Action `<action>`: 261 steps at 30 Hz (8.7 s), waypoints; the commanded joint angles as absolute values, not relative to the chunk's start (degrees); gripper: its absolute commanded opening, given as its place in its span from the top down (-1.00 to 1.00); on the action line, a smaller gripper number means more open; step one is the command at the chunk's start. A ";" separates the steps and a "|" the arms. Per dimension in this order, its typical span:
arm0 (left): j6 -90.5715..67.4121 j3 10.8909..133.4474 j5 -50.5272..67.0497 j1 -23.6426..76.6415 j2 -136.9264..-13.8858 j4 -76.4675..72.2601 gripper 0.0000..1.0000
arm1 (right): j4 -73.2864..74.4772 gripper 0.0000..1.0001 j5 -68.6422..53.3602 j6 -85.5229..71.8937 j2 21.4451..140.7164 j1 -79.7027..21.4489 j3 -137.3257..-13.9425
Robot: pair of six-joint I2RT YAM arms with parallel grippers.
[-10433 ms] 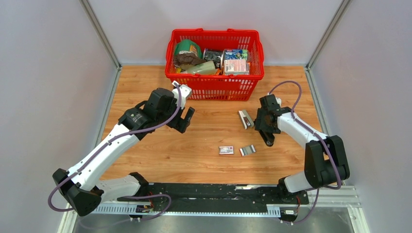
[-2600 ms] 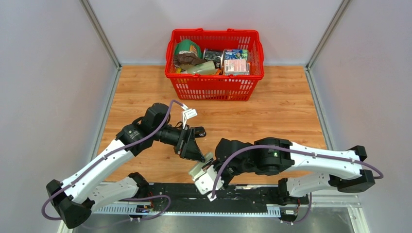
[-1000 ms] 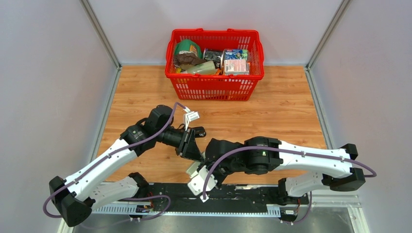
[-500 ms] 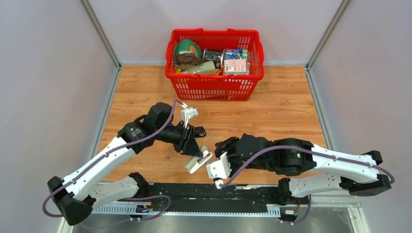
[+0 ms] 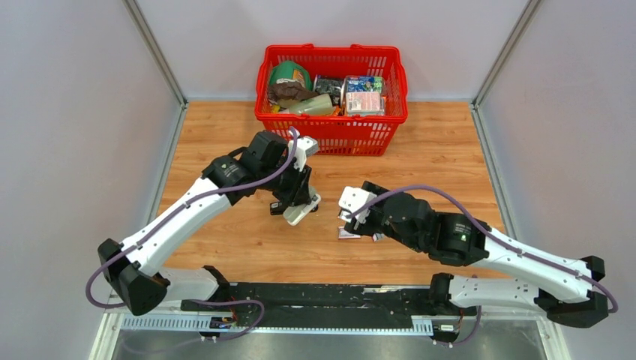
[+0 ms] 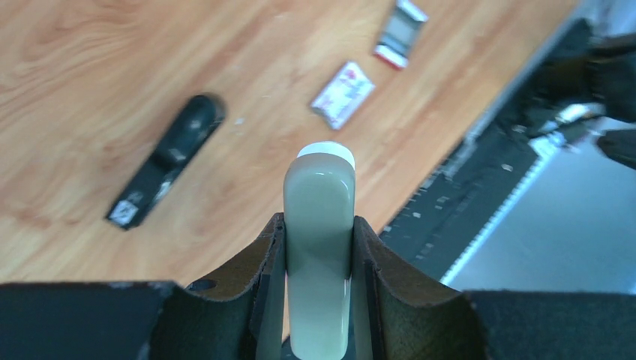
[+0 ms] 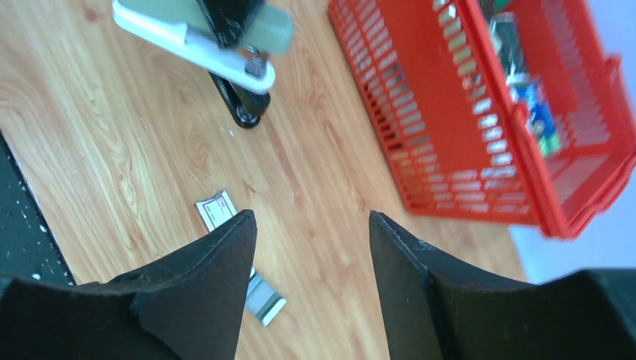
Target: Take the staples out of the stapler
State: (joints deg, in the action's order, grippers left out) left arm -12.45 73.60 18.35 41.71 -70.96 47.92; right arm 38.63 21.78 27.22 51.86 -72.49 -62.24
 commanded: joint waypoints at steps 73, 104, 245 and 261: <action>-11.25 44.82 60.64 32.34 -45.70 26.72 1.00 | 10.72 0.10 -41.66 -9.49 67.76 -56.16 -58.62; -29.62 39.73 49.05 32.70 -35.51 -2.10 1.00 | 1.94 1.00 -38.41 -17.31 59.68 -61.96 -42.90; -7.91 48.87 53.35 52.12 -55.19 22.32 0.05 | 28.83 1.00 -31.82 -11.08 59.59 -62.67 -56.86; -6.77 49.48 47.99 52.29 -55.02 24.35 0.10 | 29.44 1.00 -31.47 -10.63 60.03 -62.58 -57.22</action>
